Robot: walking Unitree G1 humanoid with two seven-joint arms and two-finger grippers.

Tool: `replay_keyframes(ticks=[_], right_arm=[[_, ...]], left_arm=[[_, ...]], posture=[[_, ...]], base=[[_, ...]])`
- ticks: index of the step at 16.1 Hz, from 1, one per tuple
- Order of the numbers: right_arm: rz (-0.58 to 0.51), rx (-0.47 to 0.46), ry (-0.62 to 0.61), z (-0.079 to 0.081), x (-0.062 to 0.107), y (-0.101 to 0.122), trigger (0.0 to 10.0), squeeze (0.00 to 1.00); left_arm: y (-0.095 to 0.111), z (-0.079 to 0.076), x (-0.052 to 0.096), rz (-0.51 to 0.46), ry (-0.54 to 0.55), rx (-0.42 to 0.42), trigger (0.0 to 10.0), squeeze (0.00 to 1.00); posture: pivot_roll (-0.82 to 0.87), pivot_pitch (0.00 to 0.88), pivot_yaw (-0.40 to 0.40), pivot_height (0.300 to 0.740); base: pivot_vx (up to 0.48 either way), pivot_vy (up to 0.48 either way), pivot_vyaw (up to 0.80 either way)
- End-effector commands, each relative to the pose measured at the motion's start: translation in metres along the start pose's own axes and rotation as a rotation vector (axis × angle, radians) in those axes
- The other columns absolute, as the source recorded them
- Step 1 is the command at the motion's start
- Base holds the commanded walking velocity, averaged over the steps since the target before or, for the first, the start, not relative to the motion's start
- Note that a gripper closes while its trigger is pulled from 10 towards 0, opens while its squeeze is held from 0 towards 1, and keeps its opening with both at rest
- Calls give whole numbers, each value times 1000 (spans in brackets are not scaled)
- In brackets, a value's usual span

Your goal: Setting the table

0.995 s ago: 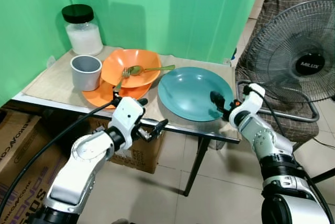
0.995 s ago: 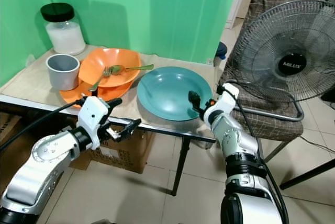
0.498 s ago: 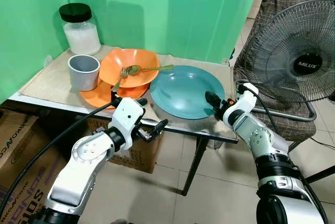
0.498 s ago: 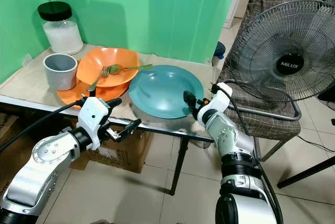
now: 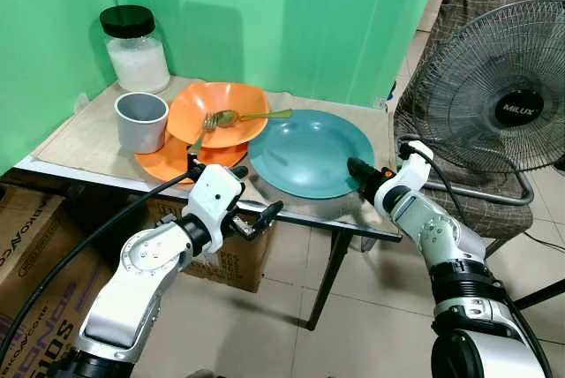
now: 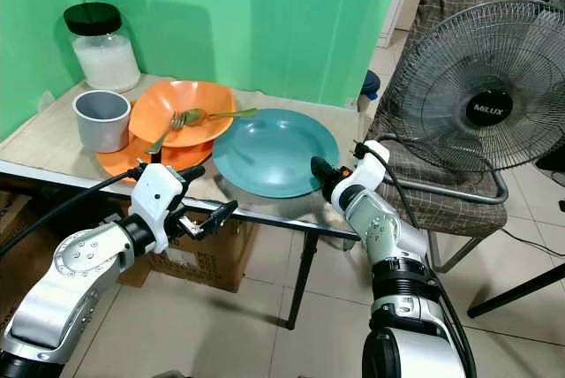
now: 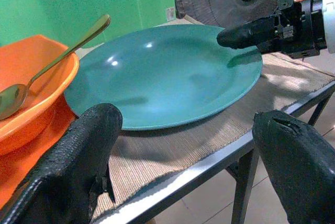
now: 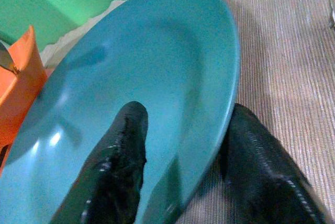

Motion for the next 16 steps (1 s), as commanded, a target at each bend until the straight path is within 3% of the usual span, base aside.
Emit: replay_keyframes(ticks=[1,16], right_arm=[[-27,-7,4,0,2,9,0,0],[-48,-30,8,1,3,14,0,0]], left_arm=[[4,-1,-1,-12,-8,-16,10000,1000],[6,2,-3,-18,-4,-28,10000,1000]], posture=[[-78,0,-57,740],[-78,0,-51,740]], base=[[0,0,0],[0,0,0]])
Point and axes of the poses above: a point about 5 cm out from each wrist's last joint towards the gripper, its own x axis pointing back from the gripper into the wrist, its own y axis along the axis of the wrist's last joint, z = x × y, the point moved 5 cm from there along -x, pointing out of the wrist towards the gripper, and after that the axes turned 3 degrees about x, right-handed, at the moved point
